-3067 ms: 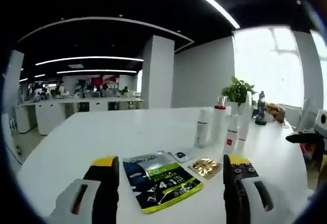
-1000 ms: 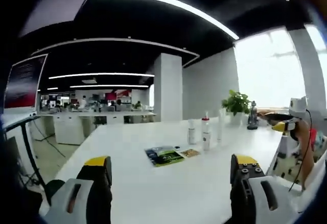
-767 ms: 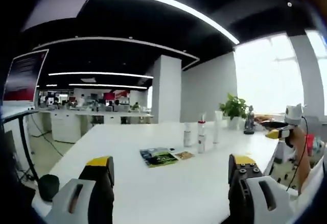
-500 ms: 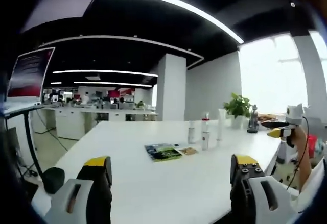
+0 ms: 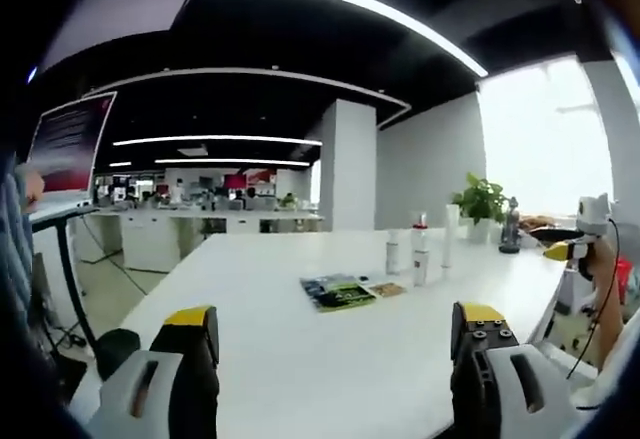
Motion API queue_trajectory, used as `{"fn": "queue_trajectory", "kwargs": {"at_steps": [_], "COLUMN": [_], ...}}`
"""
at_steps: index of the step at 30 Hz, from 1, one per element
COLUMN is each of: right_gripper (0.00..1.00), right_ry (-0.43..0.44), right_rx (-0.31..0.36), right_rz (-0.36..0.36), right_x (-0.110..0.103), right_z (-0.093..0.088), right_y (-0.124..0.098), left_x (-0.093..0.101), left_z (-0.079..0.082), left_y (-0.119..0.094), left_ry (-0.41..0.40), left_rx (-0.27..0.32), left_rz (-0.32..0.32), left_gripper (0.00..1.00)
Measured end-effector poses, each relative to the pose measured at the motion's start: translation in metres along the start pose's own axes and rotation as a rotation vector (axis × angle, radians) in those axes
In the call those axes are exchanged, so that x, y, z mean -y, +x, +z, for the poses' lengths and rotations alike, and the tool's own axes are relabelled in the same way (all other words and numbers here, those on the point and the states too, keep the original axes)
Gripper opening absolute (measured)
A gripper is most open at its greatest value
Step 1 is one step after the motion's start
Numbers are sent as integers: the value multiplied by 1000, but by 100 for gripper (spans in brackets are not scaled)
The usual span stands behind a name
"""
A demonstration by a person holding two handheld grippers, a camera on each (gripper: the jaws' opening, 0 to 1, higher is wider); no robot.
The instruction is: Arrange the skincare products in the storage area until every visible bottle or jar stands upright without overlapping.
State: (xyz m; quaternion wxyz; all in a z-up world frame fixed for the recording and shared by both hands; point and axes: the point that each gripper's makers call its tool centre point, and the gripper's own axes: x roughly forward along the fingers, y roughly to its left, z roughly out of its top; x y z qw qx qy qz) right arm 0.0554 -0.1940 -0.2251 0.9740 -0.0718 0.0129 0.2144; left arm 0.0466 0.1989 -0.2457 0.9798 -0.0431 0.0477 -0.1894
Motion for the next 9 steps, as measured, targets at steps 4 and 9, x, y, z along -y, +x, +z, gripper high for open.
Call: {"fn": "queue_trajectory", "kwargs": {"at_steps": [4,9], "right_gripper": [100,100], "right_ry": [13,9], "right_rx": [16,12], "right_rz": [-3,6], "right_x": [3,-1], "right_z": [2,2], "right_y": [-1,0], "left_x": [3,0], "left_z": [-3,-1], "left_y": [3,12], "left_ry": [13,12], "left_rx": [-15,-9], "left_rz": [-15,-28], "left_gripper": [100,100]}}
